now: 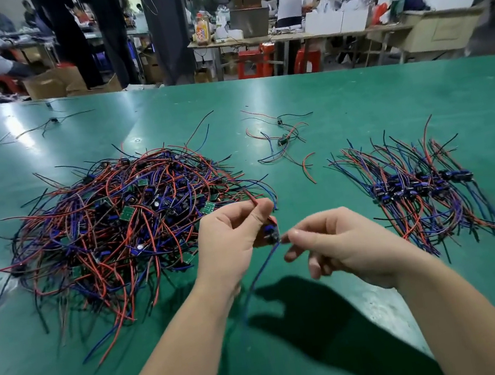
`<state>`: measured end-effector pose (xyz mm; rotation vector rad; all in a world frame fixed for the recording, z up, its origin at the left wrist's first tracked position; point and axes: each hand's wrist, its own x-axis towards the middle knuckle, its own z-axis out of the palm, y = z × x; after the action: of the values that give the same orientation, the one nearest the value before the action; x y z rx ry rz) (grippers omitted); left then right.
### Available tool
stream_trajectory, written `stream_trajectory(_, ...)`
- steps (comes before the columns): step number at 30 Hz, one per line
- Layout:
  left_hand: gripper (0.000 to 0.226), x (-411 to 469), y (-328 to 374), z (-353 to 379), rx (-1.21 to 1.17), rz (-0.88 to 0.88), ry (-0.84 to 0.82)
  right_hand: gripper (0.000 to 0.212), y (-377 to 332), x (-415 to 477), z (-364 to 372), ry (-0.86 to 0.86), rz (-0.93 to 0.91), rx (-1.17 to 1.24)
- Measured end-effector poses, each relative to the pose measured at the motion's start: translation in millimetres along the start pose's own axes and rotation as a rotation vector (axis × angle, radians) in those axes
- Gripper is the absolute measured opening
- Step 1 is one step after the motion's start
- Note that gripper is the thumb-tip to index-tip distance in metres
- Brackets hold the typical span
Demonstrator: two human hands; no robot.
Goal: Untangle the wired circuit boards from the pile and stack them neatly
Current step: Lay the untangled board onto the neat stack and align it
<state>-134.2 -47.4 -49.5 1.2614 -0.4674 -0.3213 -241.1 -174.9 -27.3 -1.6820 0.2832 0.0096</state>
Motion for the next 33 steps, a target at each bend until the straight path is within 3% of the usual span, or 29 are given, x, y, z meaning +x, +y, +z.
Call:
stream_trajectory(3, 0.012, -5, -3, 3, 0.076, -0.016, -0.103, 0.023, 4, 5, 6, 0.080, 0.002, 0.231)
stream_trajectory(5, 0.015, -7, -9, 5, 0.205, 0.007, -0.058, 0.013, 9, 8, 12, 0.085, 0.017, 0.328)
stream_trajectory(7, 0.016, -4, -15, 3, 0.338, 0.038, -0.007, 0.010, 13, 10, 17, 0.104, 0.034, 0.362)
stream_trajectory(11, 0.017, -2, -17, -1, 0.379, 0.041, -0.025, 0.013, 14, 13, 22, 0.071, 0.086, 0.468)
stream_trajectory(13, 0.032, -3, -17, 0, 0.416, 0.011, -0.038, 0.016, 16, 15, 23, 0.095, 0.109, 0.510)
stream_trajectory(16, 0.059, -5, -14, 3, 0.329, -0.166, -0.064, 0.016, 16, 17, 21, 0.165, 0.096, 0.586)
stream_trajectory(23, 0.007, -9, -14, 4, 0.108, -0.326, -0.232, 0.012, 23, 23, 3, 0.320, 0.121, 0.520)
stream_trajectory(26, 0.010, -11, -13, 4, 0.116, -0.391, -0.268, 0.010, 23, 24, -5, 0.334, 0.102, 0.531)
stream_trajectory(33, 0.010, -17, -14, 9, 0.172, -0.465, -0.342, 0.006, 23, 24, -49, 0.590, -0.002, 0.669)
